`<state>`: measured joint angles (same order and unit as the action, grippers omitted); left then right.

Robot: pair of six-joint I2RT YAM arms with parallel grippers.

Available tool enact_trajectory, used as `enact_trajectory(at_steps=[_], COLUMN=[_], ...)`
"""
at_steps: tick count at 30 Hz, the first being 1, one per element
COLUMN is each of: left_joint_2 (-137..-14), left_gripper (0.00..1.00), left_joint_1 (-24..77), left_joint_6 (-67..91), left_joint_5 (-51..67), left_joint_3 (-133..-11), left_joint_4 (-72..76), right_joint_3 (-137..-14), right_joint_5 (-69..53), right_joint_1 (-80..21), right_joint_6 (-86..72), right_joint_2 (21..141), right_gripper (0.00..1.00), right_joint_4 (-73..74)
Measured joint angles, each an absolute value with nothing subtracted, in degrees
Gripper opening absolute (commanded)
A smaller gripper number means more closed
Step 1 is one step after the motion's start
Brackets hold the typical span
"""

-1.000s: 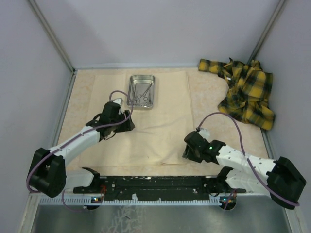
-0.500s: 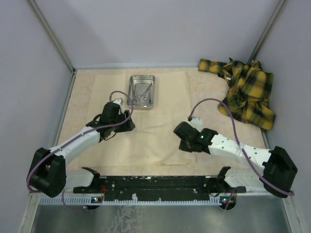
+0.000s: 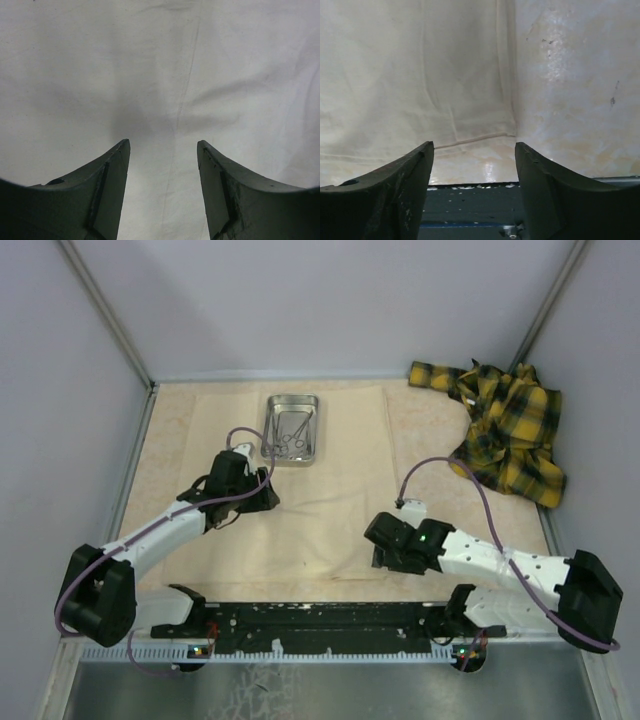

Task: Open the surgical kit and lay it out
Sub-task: Smooth out the surgical kit at the center of the board.

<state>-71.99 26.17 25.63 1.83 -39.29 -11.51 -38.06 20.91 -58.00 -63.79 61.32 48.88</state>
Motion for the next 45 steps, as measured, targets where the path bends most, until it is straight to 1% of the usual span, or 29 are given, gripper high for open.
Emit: enact_trajectory(at_steps=[1, 3, 5, 11, 13, 16, 17, 18, 20, 22, 23, 24, 30, 35, 39, 40, 41, 42, 43, 44, 45], left_joint_2=[-72.0, -72.0, -72.0, -72.0, -72.0, -72.1, -72.1, -72.2, -72.4, -72.4, -72.4, -72.4, -72.4, -72.3, -72.3, -72.3, -72.3, -72.3, -72.3, -72.3, -72.3], left_gripper=[0.62, 0.62, 0.62, 0.61, 0.6, 0.6, 0.6, 0.59, 0.59, 0.59, 0.59, 0.58, 0.58, 0.58, 0.58, 0.58, 0.58, 0.58, 0.58, 0.58, 0.58], left_joint_1=[26.2, 26.2, 26.2, 26.2, 26.2, 26.2, 26.2, 26.2, 26.3, 26.3, 26.3, 26.3, 26.3, 26.3, 26.3, 26.3, 26.3, 26.3, 26.3, 26.3, 26.3], left_joint_6=[25.6, 25.6, 25.6, 25.6, 25.6, 25.6, 25.6, 25.6, 25.6, 25.6, 25.6, 25.6, 25.6, 25.6, 25.6, 25.6, 25.6, 25.6, 25.6, 25.6, 25.6], left_joint_5=[2.0, 2.2, 2.3, 2.6, 2.6, 2.7, 2.8, 2.9, 3.0, 3.1, 3.1, 3.1, 3.1, 3.1, 3.0, 3.0, 3.0, 3.0, 3.0, 3.0, 3.0], left_joint_3=[-39.3, -39.3, -39.3, -39.3, -39.2, -38.9, -38.7, -38.5, -38.3, -38.1, -38.0, -38.0, -38.0, -38.0, -38.0, -38.0, -38.0, -38.0, -38.0, -38.0, -38.0], left_joint_4=[-11.5, -11.5, -11.5, -10.9, -10.6, -10.2, -10.2, -10.2, -10.2, -10.2, -10.2, -10.2, -10.2, -10.2, -10.2, -10.2, -10.2, -10.2, -10.2, -10.3, -10.3], right_joint_3=[-37.3, -35.9, -35.0, -34.1, -34.1, -33.9, -33.8, -33.8, -33.8, -33.9, -34.1, -34.2, -39.1, -50.7, -59.5, -61.3, -63.1, -65.0, -66.9, -68.2, -69.1], right_joint_5=[20.9, 20.9, 20.8, 21.0, 21.1, 21.1, 21.3, 21.7, 22.0, 22.3, 22.4, 22.4, 22.9, 25.3, 27.4, 27.9, 28.6, 29.2, 29.8, 30.3, 30.7], right_joint_1=[-58.0, -58.0, -58.0, -58.0, -58.0, -58.0, -58.0, -58.0, -58.0, -58.0, -58.0, -58.0, -58.5, -60.0, -61.8, -62.2, -62.7, -63.1, -63.6, -64.1, -64.4], right_joint_6=[-64.2, -64.7, -65.1, -66.0, -66.2, -66.5, -66.3, -66.2, -66.2, -66.1, -66.1, -65.8, -64.4, -62.4, -61.0, -60.8, -60.6, -60.4, -60.2, -60.0, -60.1], right_joint_2=[61.1, 60.9, 60.9, 64.5, 66.5, 69.3, 69.9, 70.3, 70.4, 70.8, 70.9, 71.0, 73.6, 79.5, 87.3, 89.6, 91.9, 94.4, 97.2, 99.5, 101.1], right_gripper=[0.7, 0.77, 0.79, 0.8, 0.77, 0.63, 0.57, 0.48, 0.36, 0.14, 0.05, 0.0, 0.0, 0.0, 0.0, 0.03, 0.08, 0.14, 0.23, 0.3, 0.34], right_joint_4=[49.4, 49.5, 49.3, 46.2, 44.7, 42.3, 42.0, 42.1, 41.8, 41.1, 40.9, 40.7, 45.2, 52.5, 57.1, 58.4, 59.7, 60.9, 62.1, 62.8, 63.4])
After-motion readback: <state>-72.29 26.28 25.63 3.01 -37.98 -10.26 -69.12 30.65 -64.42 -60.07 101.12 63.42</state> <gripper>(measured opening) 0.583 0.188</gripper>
